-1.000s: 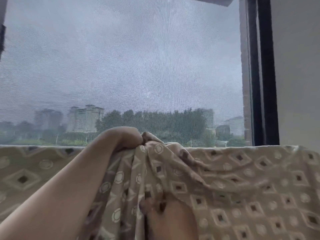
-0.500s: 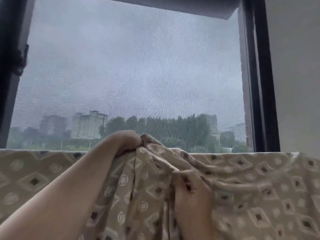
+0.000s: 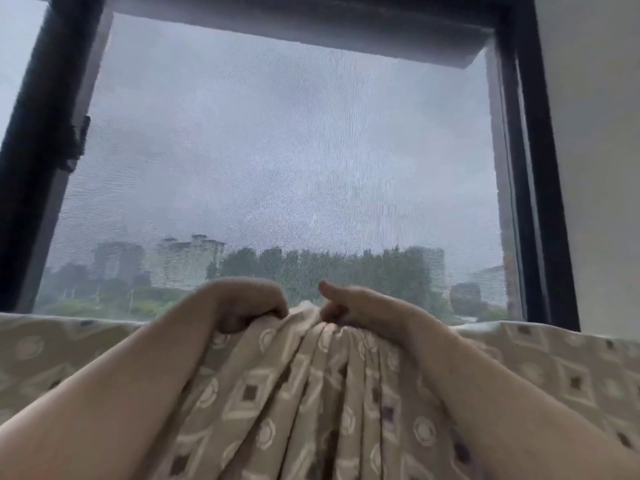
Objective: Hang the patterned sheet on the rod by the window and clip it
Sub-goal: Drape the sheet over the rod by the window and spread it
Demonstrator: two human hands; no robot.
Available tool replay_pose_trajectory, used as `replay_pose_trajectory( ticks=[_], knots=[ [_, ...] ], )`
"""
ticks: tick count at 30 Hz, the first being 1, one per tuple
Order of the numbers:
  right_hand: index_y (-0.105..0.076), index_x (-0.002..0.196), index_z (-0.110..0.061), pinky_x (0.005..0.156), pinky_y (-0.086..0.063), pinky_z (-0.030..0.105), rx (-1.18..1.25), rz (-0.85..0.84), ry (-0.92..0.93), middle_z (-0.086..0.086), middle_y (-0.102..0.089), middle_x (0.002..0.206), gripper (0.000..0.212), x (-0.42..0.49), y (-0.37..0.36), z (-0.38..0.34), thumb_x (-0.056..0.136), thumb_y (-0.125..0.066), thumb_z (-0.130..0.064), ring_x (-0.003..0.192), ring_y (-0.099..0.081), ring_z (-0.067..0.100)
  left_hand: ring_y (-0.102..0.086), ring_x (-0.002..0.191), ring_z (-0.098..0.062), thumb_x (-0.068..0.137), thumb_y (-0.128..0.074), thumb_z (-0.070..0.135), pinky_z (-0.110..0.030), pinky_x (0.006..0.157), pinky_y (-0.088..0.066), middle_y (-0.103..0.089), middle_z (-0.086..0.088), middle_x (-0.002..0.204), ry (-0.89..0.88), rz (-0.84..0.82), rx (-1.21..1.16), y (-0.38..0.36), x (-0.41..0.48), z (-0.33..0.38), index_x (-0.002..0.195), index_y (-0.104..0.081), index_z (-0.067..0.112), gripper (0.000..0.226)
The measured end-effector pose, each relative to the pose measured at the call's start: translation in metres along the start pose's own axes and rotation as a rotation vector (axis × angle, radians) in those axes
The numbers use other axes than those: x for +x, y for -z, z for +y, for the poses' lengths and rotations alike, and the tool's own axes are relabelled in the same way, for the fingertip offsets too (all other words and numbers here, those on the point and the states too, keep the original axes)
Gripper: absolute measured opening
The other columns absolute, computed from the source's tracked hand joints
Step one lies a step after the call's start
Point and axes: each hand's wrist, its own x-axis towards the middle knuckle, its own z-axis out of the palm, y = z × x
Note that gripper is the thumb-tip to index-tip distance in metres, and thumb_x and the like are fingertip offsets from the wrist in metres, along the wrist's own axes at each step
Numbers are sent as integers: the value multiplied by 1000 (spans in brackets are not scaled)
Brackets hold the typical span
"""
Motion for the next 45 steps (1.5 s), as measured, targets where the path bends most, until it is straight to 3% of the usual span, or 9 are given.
replay_pose_trajectory(
  ticks=[2,6,12,21,28,32,37,42,45],
  knots=[
    [-71,89,-12,77,-52,27,35,-291,-67,2,-70,86,38,-7,6,2,87,-62,-48,75,-64,13,-63,56,-20,91,-45,3,-30,53,-55,-64,-11,69,49,76,157,4,4,-1,79,-61,1,20],
    [-71,87,-12,71,-55,26,-161,-295,-11,-3,-70,77,20,-8,13,6,91,-65,-31,67,-65,8,-54,61,-10,94,-55,22,-22,48,-40,-59,0,71,-61,454,701,13,7,-3,66,-58,12,29],
    [-73,67,-23,63,-50,23,-117,-189,98,-8,-66,67,25,-12,23,14,85,-68,-39,60,-58,5,-55,64,-12,89,-55,40,-30,61,-42,-58,10,62,-464,1137,512,-12,-48,-62,63,-55,22,32],
    [-75,74,-38,78,-50,29,-250,-42,149,-13,-73,75,23,-12,14,6,91,-62,-46,68,-65,0,-62,63,-2,74,-46,65,-34,64,-51,-64,13,71,-645,856,558,22,-53,-113,73,-68,23,47],
    [-75,80,-38,84,-53,33,-291,-65,148,-8,-75,85,22,-12,7,-2,92,-59,-47,80,-67,9,-63,86,-36,87,-48,41,-35,67,-42,-69,-11,86,-521,1405,706,83,-15,-34,82,-68,18,31],
    [-72,73,-40,77,-49,28,-347,-70,140,-14,-72,78,26,-19,12,0,92,-57,-51,74,-64,4,-65,90,-25,83,-54,34,-32,82,-52,-71,-5,96,-176,842,920,88,31,-25,88,-72,20,23],
    [-74,75,-35,76,-50,25,-343,-91,103,-12,-72,80,26,-17,13,2,94,-58,-46,74,-65,3,-59,71,-5,83,-65,22,-20,62,-49,-62,18,62,78,116,957,56,35,-33,95,-75,12,18],
    [-74,72,-36,74,-49,23,-340,-119,81,-13,-72,78,30,-11,9,0,96,-57,-42,73,-64,1,-54,58,-15,91,-63,33,-24,56,-45,-69,-10,70,-288,423,519,69,-9,-31,73,-70,8,31],
    [-76,80,-30,77,-51,26,-310,-123,66,-9,-74,83,27,-10,8,-1,94,-57,-44,77,-65,5,-48,50,-22,92,-56,41,-29,54,-37,-54,-7,49,-461,1004,355,43,-63,-55,56,-57,12,46]
  ],
)
